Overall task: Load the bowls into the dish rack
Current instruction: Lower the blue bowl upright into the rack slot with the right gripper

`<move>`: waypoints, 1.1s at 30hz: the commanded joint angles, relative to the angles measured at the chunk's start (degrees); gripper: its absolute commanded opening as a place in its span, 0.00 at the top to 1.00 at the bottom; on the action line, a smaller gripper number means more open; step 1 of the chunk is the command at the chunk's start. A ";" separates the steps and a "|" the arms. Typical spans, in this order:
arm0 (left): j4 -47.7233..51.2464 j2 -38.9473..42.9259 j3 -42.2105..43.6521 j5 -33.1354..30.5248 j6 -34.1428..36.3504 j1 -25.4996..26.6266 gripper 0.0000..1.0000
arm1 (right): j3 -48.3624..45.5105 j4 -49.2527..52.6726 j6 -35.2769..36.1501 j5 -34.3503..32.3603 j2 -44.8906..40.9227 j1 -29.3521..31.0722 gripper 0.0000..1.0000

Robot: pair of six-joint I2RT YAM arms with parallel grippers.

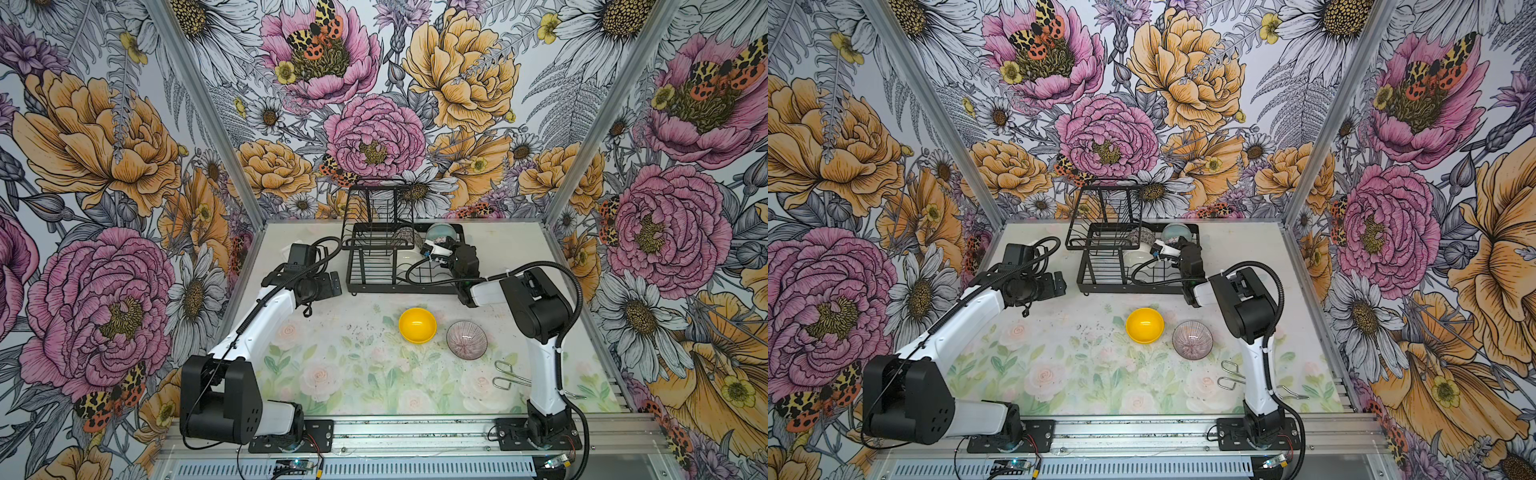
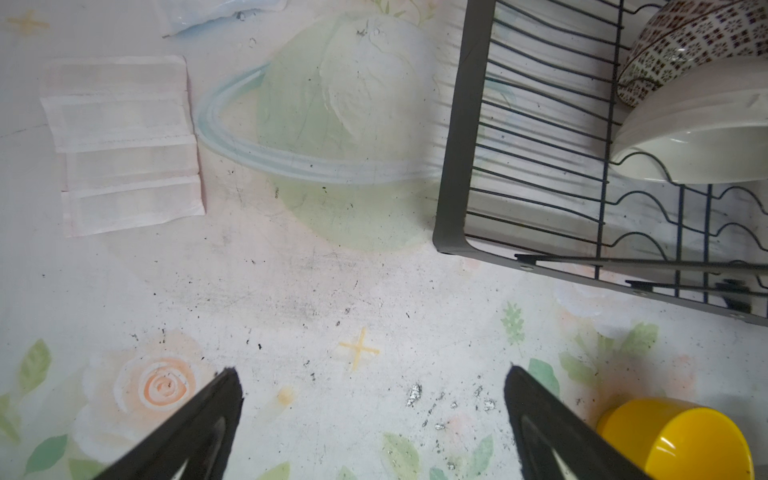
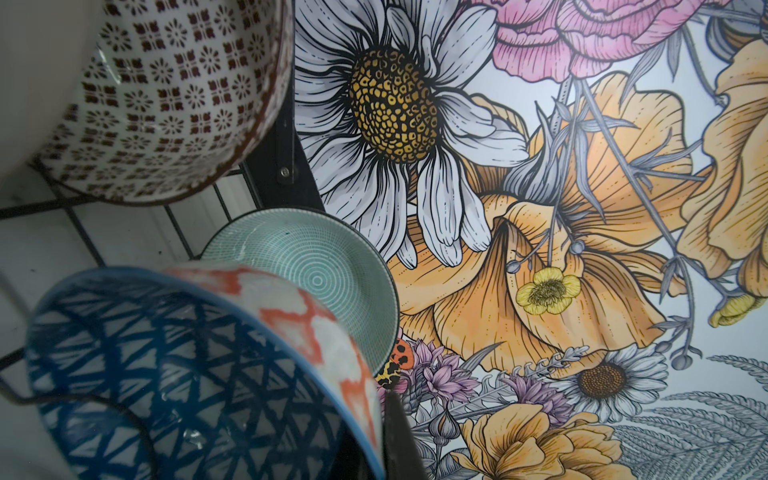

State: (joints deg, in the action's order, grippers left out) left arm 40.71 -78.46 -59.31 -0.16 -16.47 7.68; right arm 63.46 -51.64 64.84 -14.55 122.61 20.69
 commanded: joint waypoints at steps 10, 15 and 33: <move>-1.07 2.43 0.93 1.28 0.49 -0.40 0.01 | -1.32 0.04 -2.52 1.41 -3.59 0.59 0.90; -0.98 3.18 1.06 1.36 0.48 -0.48 0.01 | -1.19 0.81 -2.41 1.24 -3.87 0.58 0.83; 0.25 6.81 -0.01 2.35 1.21 -0.40 0.01 | -3.67 0.56 -2.79 0.37 -8.35 0.14 0.01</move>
State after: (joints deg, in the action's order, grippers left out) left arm 40.73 -73.34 -58.81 0.93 -16.38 7.68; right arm 60.73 -49.98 63.42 -13.72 117.32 20.82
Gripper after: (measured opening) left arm 0.987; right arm 0.987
